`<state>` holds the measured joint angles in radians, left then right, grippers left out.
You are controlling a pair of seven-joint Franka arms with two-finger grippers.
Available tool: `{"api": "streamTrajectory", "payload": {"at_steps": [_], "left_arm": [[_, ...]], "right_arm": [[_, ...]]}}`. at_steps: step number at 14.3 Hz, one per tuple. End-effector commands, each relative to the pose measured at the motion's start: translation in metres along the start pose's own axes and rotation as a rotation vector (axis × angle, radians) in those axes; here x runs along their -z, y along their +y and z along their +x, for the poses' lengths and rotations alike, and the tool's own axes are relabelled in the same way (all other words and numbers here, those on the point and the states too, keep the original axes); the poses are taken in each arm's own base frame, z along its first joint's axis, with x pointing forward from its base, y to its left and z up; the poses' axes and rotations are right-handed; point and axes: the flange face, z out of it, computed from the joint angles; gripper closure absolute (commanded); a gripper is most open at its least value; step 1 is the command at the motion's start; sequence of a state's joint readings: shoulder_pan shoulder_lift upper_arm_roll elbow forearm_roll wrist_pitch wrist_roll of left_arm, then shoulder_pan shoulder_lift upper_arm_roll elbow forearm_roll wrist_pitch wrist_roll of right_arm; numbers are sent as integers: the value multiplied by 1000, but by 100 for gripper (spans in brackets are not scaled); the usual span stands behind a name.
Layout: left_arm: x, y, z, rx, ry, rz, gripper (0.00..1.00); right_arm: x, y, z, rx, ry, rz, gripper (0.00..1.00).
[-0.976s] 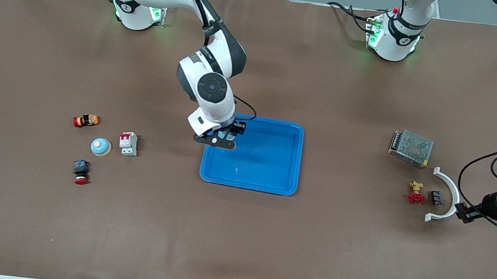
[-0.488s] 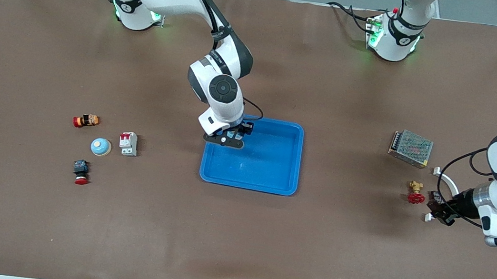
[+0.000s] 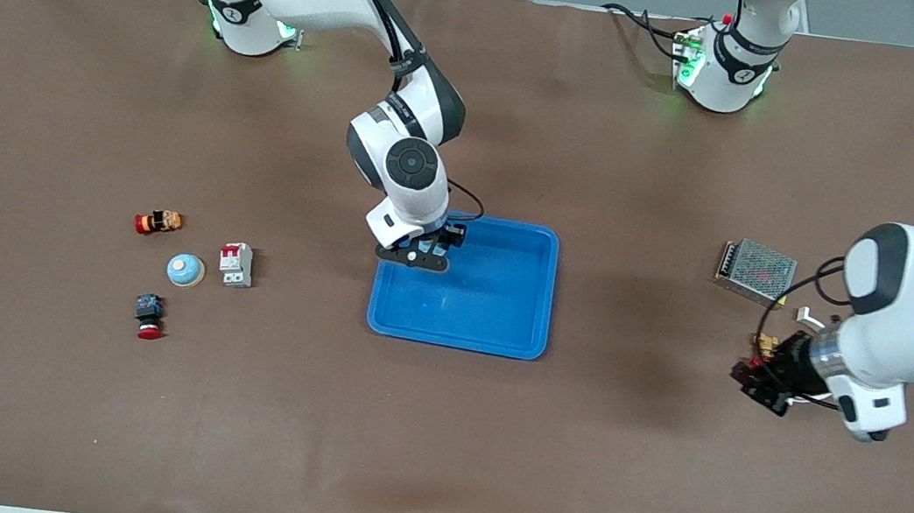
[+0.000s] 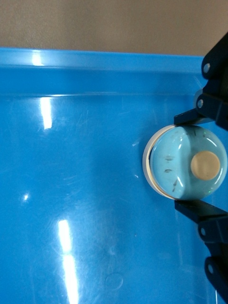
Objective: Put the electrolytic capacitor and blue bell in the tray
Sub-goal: 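Release the bell in the tray while the left gripper places the capacitor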
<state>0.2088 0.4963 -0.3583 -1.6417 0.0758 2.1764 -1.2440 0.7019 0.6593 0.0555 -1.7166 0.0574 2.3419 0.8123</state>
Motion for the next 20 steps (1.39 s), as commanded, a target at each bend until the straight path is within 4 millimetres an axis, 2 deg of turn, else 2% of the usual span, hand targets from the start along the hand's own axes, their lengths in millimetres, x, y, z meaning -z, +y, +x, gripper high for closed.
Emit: {"api": "streamTrajectory", "payload": {"at_steps": [1, 4, 7, 10, 11, 12, 16, 18, 19, 20], "left_arm": [[4, 20, -52, 78, 15, 11, 100], [1, 39, -102, 148, 7, 4, 100], [-5, 55, -149, 202, 20, -1, 100], [-12, 71, -185, 266, 12, -10, 100], [-18, 71, -195, 284, 9, -2, 100], [-27, 72, -204, 313, 4, 10, 100], [-60, 79, -242, 389, -2, 41, 100], [-74, 77, -258, 422, 24, 52, 100], [-80, 76, -274, 427, 38, 53, 100], [-86, 76, -287, 427, 49, 50, 100]], "right_arm": [[-2, -1, -3, -6, 9, -2, 47], [-6, -2, -2, -7, 15, 5, 47], [-6, -2, -2, -8, 14, 5, 40], [-5, -2, -2, -10, 14, 5, 23], [-5, -2, -2, -10, 14, 5, 6], [-5, -1, -2, -12, 12, 3, 0], [5, 0, -3, -44, -7, -14, 0], [42, 3, -2, -37, -4, -10, 0], [55, 9, 0, -37, -18, -25, 0], [76, 17, 4, -24, -20, -29, 0]]}}
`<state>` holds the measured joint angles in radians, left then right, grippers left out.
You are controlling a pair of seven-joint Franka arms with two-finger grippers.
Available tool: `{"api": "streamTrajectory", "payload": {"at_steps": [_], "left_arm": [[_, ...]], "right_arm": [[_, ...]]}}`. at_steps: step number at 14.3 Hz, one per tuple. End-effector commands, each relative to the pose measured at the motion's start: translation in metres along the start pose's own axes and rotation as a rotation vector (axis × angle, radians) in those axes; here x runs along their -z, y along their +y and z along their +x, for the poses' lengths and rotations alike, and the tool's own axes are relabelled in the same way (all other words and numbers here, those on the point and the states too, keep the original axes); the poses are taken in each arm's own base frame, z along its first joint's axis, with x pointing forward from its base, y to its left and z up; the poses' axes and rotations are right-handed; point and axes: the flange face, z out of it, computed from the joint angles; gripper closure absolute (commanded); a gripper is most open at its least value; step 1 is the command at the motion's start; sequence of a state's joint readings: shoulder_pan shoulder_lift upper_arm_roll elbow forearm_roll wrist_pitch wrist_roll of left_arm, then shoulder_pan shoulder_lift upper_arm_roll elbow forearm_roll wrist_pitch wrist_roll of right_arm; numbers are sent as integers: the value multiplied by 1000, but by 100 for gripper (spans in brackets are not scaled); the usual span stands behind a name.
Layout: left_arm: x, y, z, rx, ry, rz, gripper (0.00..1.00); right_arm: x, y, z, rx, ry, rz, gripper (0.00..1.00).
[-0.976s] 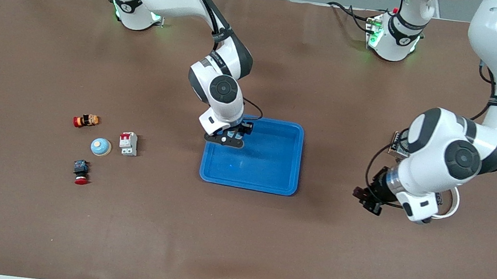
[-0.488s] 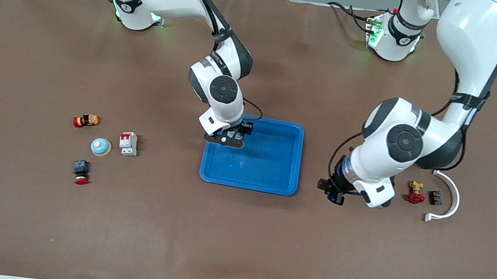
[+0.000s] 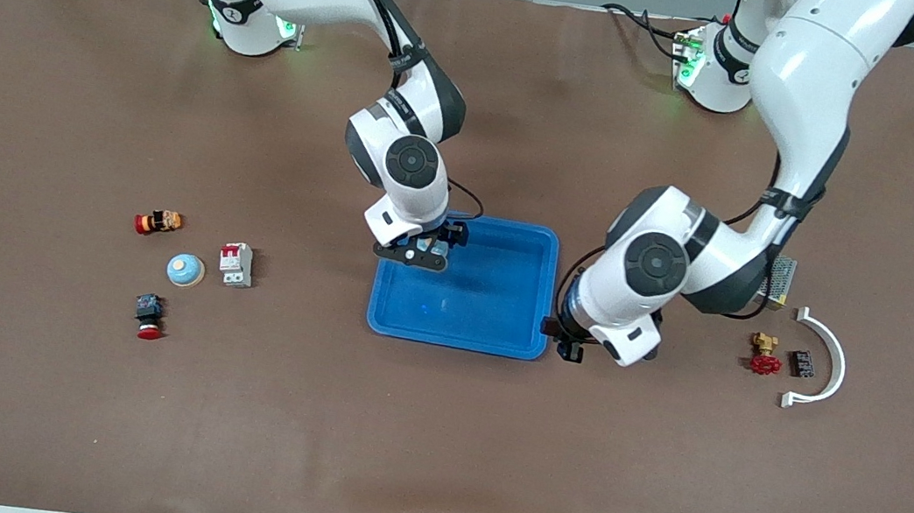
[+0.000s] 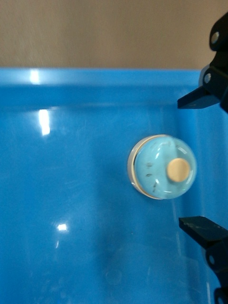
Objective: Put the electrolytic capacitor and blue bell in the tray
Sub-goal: 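Release the bell in the tray while the left gripper places the capacitor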
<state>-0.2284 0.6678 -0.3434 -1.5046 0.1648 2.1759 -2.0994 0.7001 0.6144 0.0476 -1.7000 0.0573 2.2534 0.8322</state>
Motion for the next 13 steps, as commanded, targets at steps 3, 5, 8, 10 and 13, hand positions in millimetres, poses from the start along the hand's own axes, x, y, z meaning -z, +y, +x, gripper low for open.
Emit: {"api": "streamTrajectory", "payload": {"at_steps": [3, 5, 8, 10, 13], "left_arm": [[-19, -9, -49, 25, 40, -21, 100], [-27, -13, -62, 32, 61, -33, 100], [-50, -22, -77, 28, 77, -37, 100], [-62, -26, -84, 25, 84, -45, 100], [-81, -28, -86, 16, 89, -57, 100]], "right_arm": [[97, 54, 22, 63, -33, -23, 0], [124, 74, 31, 72, -36, -24, 0], [157, 114, 54, 111, -32, -16, 0], [173, 145, 70, 162, -41, -13, 0], [195, 188, 99, 231, -51, -5, 0]]}}
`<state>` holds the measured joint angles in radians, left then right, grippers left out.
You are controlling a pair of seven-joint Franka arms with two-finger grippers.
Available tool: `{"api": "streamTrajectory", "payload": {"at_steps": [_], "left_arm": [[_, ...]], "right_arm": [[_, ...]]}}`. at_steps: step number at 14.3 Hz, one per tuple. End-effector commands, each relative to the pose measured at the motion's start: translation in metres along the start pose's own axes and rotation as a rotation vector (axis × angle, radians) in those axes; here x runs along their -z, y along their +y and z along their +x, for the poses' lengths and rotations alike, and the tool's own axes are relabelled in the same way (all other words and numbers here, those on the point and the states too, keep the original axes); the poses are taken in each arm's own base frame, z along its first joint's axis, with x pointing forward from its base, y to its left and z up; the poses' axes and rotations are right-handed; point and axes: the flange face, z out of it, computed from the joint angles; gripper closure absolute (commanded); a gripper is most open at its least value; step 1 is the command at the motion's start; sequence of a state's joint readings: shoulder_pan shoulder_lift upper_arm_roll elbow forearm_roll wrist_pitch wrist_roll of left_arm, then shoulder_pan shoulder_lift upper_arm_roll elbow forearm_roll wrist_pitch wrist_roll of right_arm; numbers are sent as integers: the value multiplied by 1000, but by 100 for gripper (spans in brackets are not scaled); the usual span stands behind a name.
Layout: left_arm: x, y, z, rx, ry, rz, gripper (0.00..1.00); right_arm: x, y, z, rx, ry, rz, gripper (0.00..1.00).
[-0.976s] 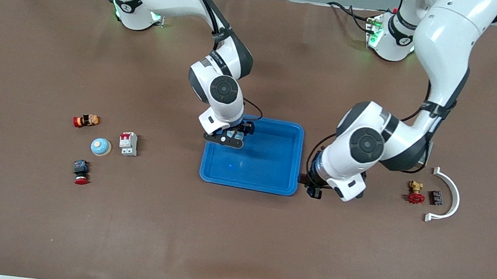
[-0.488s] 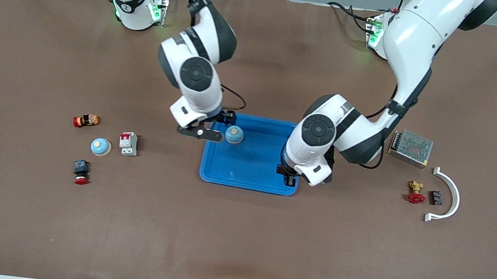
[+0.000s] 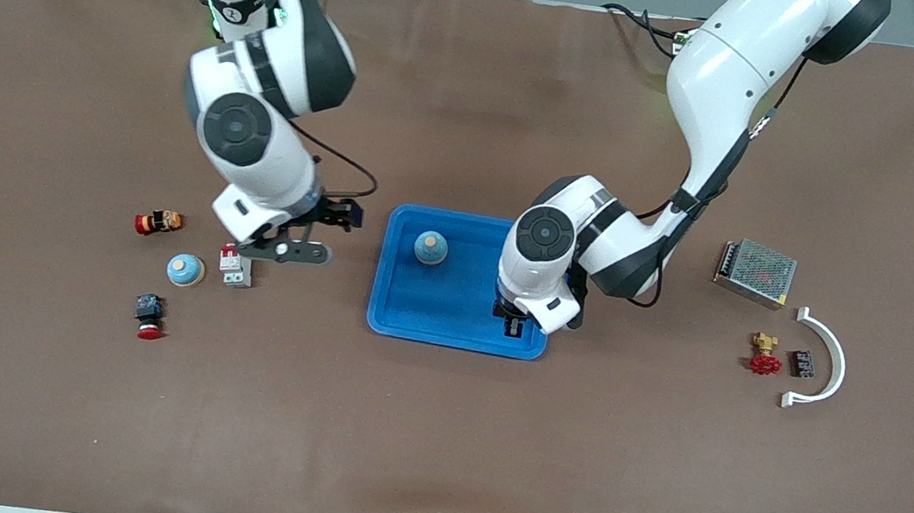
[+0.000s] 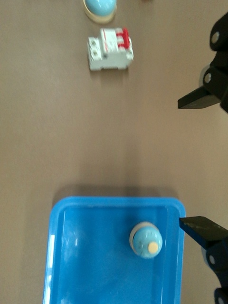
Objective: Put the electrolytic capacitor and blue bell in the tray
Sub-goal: 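Move the right gripper to the second bell while the left gripper withdraws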
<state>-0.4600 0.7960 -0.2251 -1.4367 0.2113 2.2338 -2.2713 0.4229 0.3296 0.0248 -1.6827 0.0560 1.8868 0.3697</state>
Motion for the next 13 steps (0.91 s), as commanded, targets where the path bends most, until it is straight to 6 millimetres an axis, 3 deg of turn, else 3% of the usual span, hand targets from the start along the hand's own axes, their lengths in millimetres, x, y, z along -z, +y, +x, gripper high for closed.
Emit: {"api": "streamTrajectory", "payload": {"at_steps": [1, 5, 10, 13], "left_arm": [[-12, 4, -7, -3, 20, -40, 100], [-26, 2, -9, -12, 30, -50, 100], [-38, 0, -10, -19, 50, -59, 100], [-38, -1, -11, -24, 52, -60, 100]], "right_arm": [[27, 44, 12, 69, -4, 10, 0], [30, 102, 31, 138, 2, -2, 0], [28, 129, 38, 218, 19, -154, 0], [25, 169, 48, 277, 19, -146, 0]]}}
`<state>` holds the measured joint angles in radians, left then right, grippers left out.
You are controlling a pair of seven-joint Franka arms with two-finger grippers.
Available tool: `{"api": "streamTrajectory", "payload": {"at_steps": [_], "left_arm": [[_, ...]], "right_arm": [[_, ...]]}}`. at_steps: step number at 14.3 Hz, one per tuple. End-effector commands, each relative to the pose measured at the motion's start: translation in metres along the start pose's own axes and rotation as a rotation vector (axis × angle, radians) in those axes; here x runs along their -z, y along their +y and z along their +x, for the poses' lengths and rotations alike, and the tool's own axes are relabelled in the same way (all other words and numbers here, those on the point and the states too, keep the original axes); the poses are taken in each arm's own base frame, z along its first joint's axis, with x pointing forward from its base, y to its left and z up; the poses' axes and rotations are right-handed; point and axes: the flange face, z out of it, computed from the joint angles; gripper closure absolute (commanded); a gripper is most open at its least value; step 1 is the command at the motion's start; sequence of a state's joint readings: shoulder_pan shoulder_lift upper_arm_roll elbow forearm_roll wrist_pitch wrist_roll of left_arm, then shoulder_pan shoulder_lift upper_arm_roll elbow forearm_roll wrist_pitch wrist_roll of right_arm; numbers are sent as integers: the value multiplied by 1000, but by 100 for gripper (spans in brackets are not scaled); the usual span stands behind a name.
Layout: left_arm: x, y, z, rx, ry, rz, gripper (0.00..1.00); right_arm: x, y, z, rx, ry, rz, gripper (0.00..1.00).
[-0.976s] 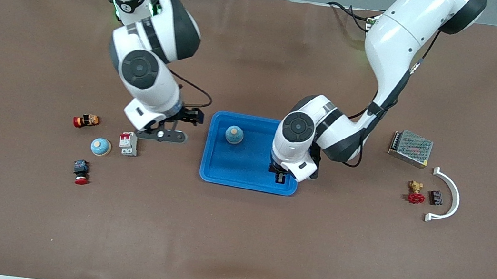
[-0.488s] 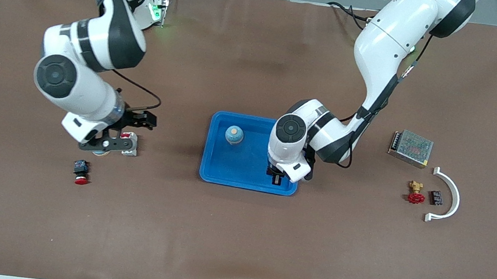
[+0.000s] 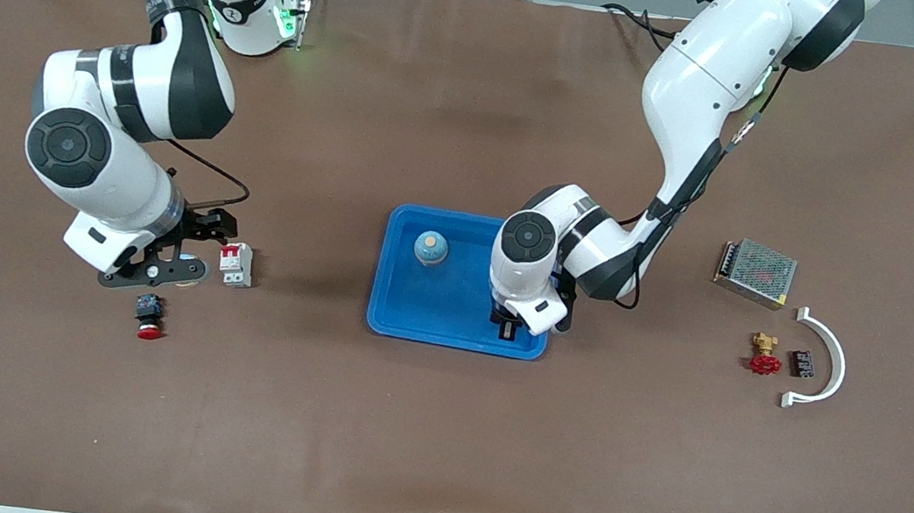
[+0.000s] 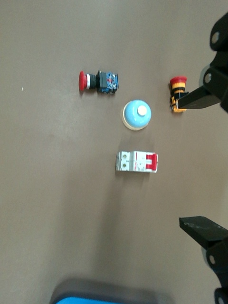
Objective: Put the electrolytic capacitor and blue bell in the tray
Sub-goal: 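Move the right gripper to the second bell while the left gripper withdraws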
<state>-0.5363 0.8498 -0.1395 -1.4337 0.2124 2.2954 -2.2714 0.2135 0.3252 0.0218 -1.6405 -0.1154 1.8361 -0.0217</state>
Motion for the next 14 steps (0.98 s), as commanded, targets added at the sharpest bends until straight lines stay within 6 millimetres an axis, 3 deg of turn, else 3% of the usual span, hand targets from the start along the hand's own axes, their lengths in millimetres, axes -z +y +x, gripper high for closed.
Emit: {"api": "streamTrajectory", "payload": {"at_steps": [1, 2, 3, 5, 11, 14], "left_arm": [[1, 4, -7, -3, 13, -32, 100], [3, 5, -7, -4, 11, -35, 100], [5, 6, -8, -6, 8, -40, 88], [5, 7, -8, -8, 8, -42, 82], [4, 8, -8, -11, 5, -49, 80], [-3, 3, -12, -34, 25, -53, 80]], "right_arm": [[-10, 45, 1, 72, 10, -5, 0], [-15, 58, 1, 100, 16, -3, 0], [-17, 63, 2, 130, 27, -4, 0], [-24, 76, 3, 157, 34, -18, 0], [-95, 105, -11, 234, 80, -22, 0], [-116, 108, -19, 252, 78, -16, 0]]}}
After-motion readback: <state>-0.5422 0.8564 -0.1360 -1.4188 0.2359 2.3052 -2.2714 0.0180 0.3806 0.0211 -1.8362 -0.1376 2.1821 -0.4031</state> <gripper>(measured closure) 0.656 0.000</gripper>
